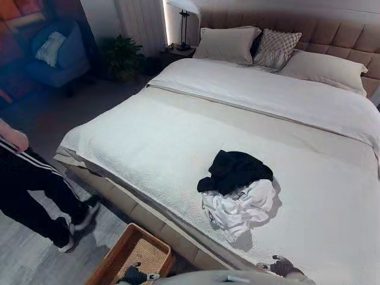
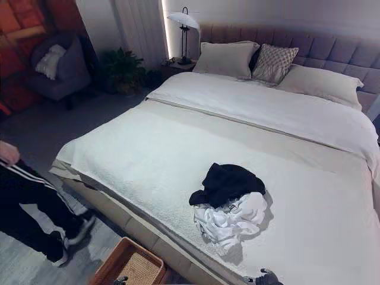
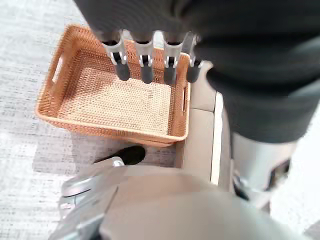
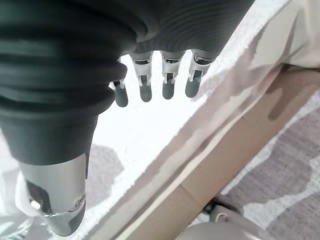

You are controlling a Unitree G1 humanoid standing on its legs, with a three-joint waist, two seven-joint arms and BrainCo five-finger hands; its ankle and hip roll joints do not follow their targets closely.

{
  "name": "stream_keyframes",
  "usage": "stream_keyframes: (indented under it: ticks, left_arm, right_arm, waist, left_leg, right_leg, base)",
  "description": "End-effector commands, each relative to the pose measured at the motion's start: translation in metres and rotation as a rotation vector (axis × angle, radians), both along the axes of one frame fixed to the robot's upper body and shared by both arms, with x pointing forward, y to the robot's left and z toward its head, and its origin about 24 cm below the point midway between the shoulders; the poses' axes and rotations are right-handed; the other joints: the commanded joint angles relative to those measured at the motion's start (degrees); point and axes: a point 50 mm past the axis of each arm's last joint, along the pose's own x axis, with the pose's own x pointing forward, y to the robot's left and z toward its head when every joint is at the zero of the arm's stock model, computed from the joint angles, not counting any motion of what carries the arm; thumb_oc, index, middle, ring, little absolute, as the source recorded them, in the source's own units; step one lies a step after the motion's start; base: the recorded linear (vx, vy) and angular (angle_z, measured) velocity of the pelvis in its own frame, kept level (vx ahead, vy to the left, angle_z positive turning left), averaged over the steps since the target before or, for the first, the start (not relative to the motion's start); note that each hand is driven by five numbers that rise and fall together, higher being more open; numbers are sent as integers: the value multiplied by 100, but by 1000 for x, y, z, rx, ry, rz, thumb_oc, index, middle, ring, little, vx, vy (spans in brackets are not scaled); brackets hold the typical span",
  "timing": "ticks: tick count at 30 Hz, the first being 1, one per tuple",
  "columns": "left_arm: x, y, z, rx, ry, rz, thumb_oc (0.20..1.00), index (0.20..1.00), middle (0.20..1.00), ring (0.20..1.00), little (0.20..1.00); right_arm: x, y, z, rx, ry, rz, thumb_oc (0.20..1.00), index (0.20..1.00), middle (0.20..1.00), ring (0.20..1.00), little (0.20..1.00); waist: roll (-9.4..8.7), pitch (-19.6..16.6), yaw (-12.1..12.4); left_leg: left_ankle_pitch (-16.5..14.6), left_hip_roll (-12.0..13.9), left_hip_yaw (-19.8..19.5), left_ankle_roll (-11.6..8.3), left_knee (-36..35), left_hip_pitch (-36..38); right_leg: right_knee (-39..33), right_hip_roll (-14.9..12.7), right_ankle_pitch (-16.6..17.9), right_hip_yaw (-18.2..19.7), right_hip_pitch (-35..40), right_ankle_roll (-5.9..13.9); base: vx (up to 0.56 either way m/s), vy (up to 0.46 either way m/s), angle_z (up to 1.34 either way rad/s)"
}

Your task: Pick up clothes into the bucket

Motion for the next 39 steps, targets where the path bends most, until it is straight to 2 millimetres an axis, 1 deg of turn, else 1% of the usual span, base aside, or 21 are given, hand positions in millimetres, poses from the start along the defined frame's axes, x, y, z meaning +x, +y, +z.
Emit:
stream_keyframes:
  ticks: [1,15,21,24,25,27,28,29,31,33,34,35,37,38,39]
  left_arm:
    - [15,5,3,32,-13,-67,1000,1000,1000,1000,1000]
    - [9,5,1,42,5,-50,1000,1000,1000,1000,1000]
    - [6,4,0,40,14,-31,1000,1000,1000,1000,1000]
    - [6,6,1,45,11,-20,1000,1000,1000,1000,1000]
    - [5,7,1,47,10,-16,1000,1000,1000,1000,1000]
    - [7,9,2,59,1,-6,1000,1000,1000,1000,1000]
    - [9,11,3,65,-13,-3,1000,1000,1000,1000,1000]
    - [12,12,4,70,-28,-1,1000,1000,1000,1000,1000]
    - [17,13,6,83,-54,-10,1000,1000,1000,1000,1000]
    - [24,15,8,97,-77,-26,1000,1000,1000,1000,1000]
    - [28,14,9,100,-93,-39,1000,1000,1000,1000,1000]
    - [31,14,10,103,-105,-41,1000,1000,1000,1000,1000]
    - [38,13,12,105,-129,-43,1000,1000,1000,1000,1000]
    - [41,13,13,107,-140,-45,1000,1000,1000,1000,1000]
    - [46,12,15,109,-159,-46,1000,1000,1000,1000,1000]
  right_arm:
    - [19,4,3,-5,-22,64,1000,1000,1000,1000,1000]
    - [18,5,2,-7,-16,67,1000,1000,1000,1000,1000]
    - [19,4,3,-7,-30,39,1000,1000,1000,1000,1000]
    - [32,1,8,-6,-98,-20,1000,1000,1000,1000,1000]
    - [37,0,10,-8,-120,-31,1000,1000,1000,1000,1000]
    - [56,-3,19,-10,-213,-62,1000,1000,1000,1000,1000]
    - [71,-6,27,-14,-279,-74,1000,1000,1000,1000,1000]
    - [80,-7,32,-16,-320,-83,1000,1000,1000,1000,1000]
    - [104,-14,48,-27,-427,-104,1000,1000,1000,1000,1000]
    - [130,-20,68,-48,-530,-104,1000,1000,1000,1000,1000]
    - [147,-26,83,-68,-596,-99,1000,1000,1000,1000,1000]
    - [154,-27,88,-78,-622,-94,1000,1000,1000,1000,1000]
    - [176,-33,110,-107,-713,-97,1000,1000,1000,1000,1000]
    - [187,-35,124,-122,-766,-87,1000,1000,1000,1000,1000]
    - [200,-38,143,-142,-844,-83,1000,1000,1000,1000,1000]
  waist:
    - [-385,31,-8]
    - [-408,57,12]
    - [-423,71,21]
    - [-428,90,36]
    - [-428,101,42]
    - [-430,138,53]
    - [-429,174,63]
    - [-426,211,73]
    - [-424,315,101]
    - [-428,432,135]
    - [-426,521,160]
    - [-422,559,169]
    - [-415,687,213]
    - [-417,749,232]
    - [-414,833,243]
  left_leg:
    - [-222,-402,202,306,-3,-11]
    - [-229,-405,174,317,-3,-27]
    - [-224,-409,158,323,-3,-57]
    - [-221,-414,165,331,-3,-88]
    - [-220,-415,161,333,-3,-96]
    - [-207,-415,164,335,-3,-134]
    - [-193,-419,159,337,-3,-173]
    - [-180,-424,154,340,-3,-211]
    - [-143,-431,145,345,20,-325]
    - [-102,-440,126,351,52,-486]
    - [-73,-455,109,357,72,-575]
    - [-57,-458,100,357,85,-641]
    - [-7,-468,85,352,99,-778]
    - [18,-471,78,352,109,-857]
    - [42,-482,65,359,129,-959]
  right_leg:
    - [31,-348,319,155,-135,363]
    - [44,-353,312,145,-159,364]
    - [51,-360,312,132,-179,369]
    - [47,-369,320,128,-208,380]
    - [46,-367,322,124,-219,383]
    - [54,-369,327,128,-262,387]
    - [62,-370,337,127,-302,392]
    - [71,-369,343,125,-343,394]
    - [99,-377,363,101,-442,396]
    - [141,-381,381,87,-590,397]
    - [161,-392,403,75,-672,402]
    - [179,-393,410,70,-736,402]
    - [202,-407,447,47,-863,407]
    - [217,-412,460,32,-934,413]
    - [240,-415,478,38,-1036,414]
  base:
    - [84,-32,-49]
    - [0,0,0]
    - [0,0,0]
    - [0,0,0]
    - [0,0,0]
    - [0,0,0]
    - [-33,14,-2]
    - [-48,12,-2]
    - [-66,15,-1]
    - [-86,16,-1]
    - [-83,12,0]
    - [-76,18,0]
    - [-65,18,2]
    - [-75,16,3]
    - [-80,17,4]
